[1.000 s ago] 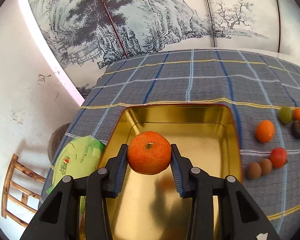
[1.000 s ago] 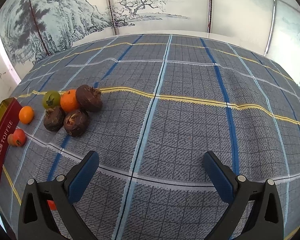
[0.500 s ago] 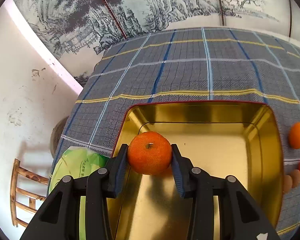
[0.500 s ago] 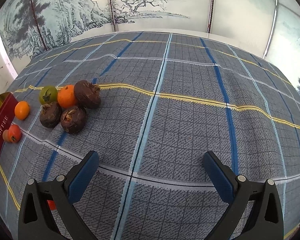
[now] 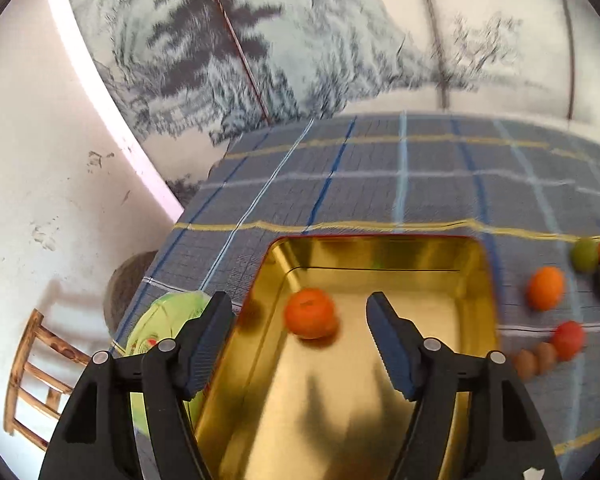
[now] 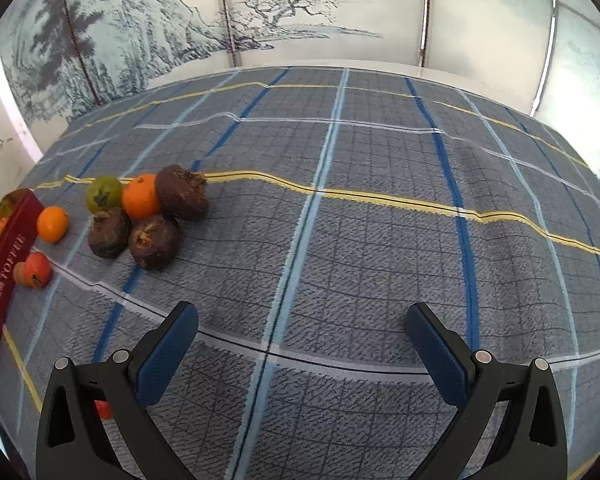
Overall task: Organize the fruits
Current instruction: 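Grasp a dark mangosteen with the right gripper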
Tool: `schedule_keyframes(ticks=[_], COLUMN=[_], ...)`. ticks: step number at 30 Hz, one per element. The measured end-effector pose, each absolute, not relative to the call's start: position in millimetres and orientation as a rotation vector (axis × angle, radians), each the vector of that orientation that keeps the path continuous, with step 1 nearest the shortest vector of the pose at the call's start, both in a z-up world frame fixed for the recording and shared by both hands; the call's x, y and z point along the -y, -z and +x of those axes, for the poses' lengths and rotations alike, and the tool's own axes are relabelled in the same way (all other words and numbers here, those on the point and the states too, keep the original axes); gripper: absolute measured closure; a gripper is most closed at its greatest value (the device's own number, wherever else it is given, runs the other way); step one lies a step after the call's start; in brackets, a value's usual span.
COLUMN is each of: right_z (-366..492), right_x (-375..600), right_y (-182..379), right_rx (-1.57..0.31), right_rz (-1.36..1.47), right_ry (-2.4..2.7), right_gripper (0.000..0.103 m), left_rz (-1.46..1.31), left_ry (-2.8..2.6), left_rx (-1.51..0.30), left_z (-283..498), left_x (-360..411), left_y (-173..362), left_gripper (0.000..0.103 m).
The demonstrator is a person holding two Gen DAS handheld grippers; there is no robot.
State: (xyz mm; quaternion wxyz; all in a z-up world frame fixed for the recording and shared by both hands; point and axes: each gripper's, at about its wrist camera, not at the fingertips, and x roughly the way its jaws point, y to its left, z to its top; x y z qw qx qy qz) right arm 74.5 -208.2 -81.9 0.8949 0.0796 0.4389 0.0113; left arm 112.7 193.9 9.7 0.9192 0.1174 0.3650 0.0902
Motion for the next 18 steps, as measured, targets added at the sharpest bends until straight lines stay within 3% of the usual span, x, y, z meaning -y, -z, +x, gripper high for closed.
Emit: schedule_keyframes(ticks=[3,5,9,18], right_z=[71,69,78,106], right_x=[212,212,197,156], right_y=[80,78,75,70], right_rx=[-0.882,-0.867,-0.895,-0.888], right_rz=[0.202,0.221,0.180,0.106], right_ry=[-0.070,-0.114,-0.235,-0.411], right_gripper=[0.006,0.022,0.037,0.038], left_rz=[0.221,0.208,0.199,0.138], left_ry=[-0.144,-0.111,-0.056,-0.016], left_rx=[-0.700,-0.674,-0.650,-0.679], left_z=[83,62,30,3], left_x=[-181,-172,-154,-140], left_y=[-20,-24,-24,-20], left_gripper=[0.034,0.030,0.029,0.029])
